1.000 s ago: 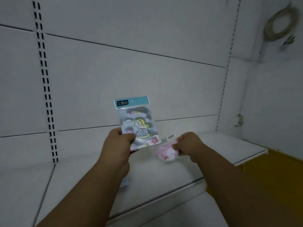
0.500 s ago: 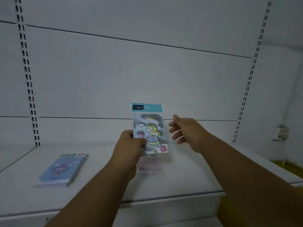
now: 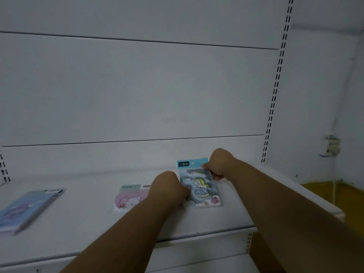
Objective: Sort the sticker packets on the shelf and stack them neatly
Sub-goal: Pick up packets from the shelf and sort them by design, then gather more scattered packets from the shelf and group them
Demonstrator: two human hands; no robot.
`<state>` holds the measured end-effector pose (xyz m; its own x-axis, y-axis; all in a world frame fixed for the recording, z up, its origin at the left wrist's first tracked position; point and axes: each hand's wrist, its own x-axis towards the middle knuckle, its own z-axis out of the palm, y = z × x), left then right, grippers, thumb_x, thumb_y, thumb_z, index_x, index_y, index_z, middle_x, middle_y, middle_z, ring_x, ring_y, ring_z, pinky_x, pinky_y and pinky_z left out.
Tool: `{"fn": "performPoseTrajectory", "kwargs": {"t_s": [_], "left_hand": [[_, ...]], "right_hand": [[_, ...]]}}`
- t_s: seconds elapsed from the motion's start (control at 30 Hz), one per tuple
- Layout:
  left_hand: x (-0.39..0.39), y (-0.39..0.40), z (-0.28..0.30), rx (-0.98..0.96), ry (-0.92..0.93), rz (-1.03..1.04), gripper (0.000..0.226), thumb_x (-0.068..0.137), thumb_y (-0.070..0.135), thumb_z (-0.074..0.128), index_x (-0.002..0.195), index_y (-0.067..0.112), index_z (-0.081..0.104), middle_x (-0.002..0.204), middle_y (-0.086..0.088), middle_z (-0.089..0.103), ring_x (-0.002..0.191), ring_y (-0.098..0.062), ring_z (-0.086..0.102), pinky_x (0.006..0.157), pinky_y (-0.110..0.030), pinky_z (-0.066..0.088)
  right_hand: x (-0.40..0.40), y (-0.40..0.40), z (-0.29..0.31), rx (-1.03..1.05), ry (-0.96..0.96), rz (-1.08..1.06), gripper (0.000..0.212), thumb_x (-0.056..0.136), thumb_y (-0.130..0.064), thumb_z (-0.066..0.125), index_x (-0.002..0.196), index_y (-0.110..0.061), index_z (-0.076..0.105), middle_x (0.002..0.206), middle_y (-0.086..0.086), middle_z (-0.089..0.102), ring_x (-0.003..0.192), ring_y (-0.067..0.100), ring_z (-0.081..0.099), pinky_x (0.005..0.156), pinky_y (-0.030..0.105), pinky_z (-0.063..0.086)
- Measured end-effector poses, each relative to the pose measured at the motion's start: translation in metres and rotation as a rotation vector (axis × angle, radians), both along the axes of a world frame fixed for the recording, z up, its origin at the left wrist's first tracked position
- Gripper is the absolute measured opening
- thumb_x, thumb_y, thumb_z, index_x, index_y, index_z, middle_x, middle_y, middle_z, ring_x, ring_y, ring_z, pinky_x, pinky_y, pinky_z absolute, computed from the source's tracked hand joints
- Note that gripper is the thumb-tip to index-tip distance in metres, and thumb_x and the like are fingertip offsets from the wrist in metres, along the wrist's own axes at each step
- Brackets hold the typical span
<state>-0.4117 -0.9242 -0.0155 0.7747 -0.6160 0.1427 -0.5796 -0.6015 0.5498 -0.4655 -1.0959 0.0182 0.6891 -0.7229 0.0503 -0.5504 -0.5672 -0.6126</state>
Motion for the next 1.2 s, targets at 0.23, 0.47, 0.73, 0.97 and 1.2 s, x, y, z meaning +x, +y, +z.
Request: {"fn": "performPoseTrajectory", "kwargs": {"t_s": [0.23,0.47,0.73,0.97,1.2], "left_hand": [[0.002,-0.029,-0.011,0.054,-0.066,0.031,0.036,0.069,0.042,0.075,0.096,0.018,0.07,0.086,0.005,0.07,0.064,-0.006,0.058,0.043,-0.016,0.035],[0.002,-0.002,-0.007,0.027,-0.215,0.044,0.028,0.082,0.051,0.065,0.094,0.027,0.057,0.102,0.004,0.067,0.075,-0.008,0.049,0.066,-0.022,0.038],[0.059,0.16,0.032,-0.01,-0.406,0.139,0.038,0.086,0.049,0.06,0.115,0.024,0.064,0.107,0.002,0.064,0.087,-0.012,0.057,0.078,-0.026,0.048],[0.107,0.41,0.029,-0.048,-0.414,0.361,0.038,0.084,0.049,0.062,0.116,0.028,0.06,0.111,0.004,0.063,0.093,-0.012,0.06,0.084,-0.029,0.052],[0.152,0.622,0.034,0.055,-0.396,0.572,0.045,0.084,0.05,0.061,0.122,0.027,0.055,0.121,0.0,0.062,0.101,-0.018,0.059,0.088,-0.037,0.051]], "right_hand": [[-0.005,-0.01,-0.016,-0.367,0.156,-0.029,0.02,0.076,-0.019,0.07,0.083,-0.012,0.052,0.098,0.01,0.067,0.083,0.024,0.062,0.061,0.025,0.046],[-0.006,0.031,0.01,-0.549,-0.056,0.072,0.031,0.086,-0.028,0.06,0.11,-0.01,0.054,0.112,0.012,0.054,0.098,0.029,0.056,0.079,0.036,0.049],[0.025,0.2,0.068,-0.784,-0.245,0.306,0.041,0.086,-0.039,0.058,0.118,-0.015,0.051,0.113,0.009,0.056,0.098,0.028,0.055,0.079,0.039,0.048],[0.091,0.426,0.075,-0.82,-0.433,0.503,0.04,0.086,-0.042,0.057,0.117,-0.018,0.052,0.109,0.007,0.057,0.096,0.025,0.054,0.08,0.038,0.049],[0.155,0.616,0.074,-0.784,-0.524,0.663,0.039,0.086,-0.043,0.056,0.116,-0.017,0.052,0.108,0.007,0.056,0.097,0.026,0.052,0.08,0.039,0.046]]}}
